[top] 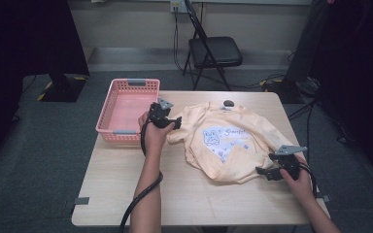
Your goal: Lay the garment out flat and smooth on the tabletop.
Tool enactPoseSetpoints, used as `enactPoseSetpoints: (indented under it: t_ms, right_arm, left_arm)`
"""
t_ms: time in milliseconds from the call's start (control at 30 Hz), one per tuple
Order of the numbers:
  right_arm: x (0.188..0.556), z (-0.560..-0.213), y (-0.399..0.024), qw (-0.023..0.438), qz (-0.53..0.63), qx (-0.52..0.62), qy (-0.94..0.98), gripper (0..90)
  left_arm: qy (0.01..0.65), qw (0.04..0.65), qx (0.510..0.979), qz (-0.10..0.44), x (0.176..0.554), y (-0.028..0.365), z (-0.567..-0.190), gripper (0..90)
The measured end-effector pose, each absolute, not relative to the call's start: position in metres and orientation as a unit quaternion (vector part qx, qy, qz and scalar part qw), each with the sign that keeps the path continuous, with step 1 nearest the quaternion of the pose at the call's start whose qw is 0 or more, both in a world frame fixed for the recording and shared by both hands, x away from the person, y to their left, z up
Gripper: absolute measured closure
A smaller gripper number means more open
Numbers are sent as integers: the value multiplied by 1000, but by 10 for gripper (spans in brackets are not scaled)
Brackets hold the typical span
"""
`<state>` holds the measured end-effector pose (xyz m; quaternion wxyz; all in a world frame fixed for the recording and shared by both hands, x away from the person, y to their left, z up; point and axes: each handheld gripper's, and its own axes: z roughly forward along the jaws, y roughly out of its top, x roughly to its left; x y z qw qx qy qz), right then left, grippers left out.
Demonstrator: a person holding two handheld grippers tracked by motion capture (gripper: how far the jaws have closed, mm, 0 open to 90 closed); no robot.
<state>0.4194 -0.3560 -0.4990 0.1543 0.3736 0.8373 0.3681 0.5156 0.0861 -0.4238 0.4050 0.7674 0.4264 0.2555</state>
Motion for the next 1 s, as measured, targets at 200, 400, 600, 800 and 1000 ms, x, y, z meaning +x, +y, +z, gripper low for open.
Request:
enactPoseSetpoints:
  t_ms: [200, 400, 600, 800, 1000]
  right_arm:
    - [419, -499, -356, 154, 368, 374, 837, 101]
    - [419, -499, -356, 154, 368, 374, 837, 101]
    - [419, -499, -356, 154, 368, 374, 837, 101]
    - [419, -499, -356, 155, 368, 374, 837, 101]
    - [419, -499, -356, 155, 368, 374, 837, 101]
  left_arm:
    - [392, 424, 785, 225, 492, 68, -429, 228]
    - [368, 430, 801, 198, 469, 55, -440, 213]
    - [351, 421, 817, 177, 446, 48, -460, 205]
    - [335, 406, 834, 166, 426, 43, -482, 204]
    - [318, 391, 847, 169, 411, 46, -494, 197]
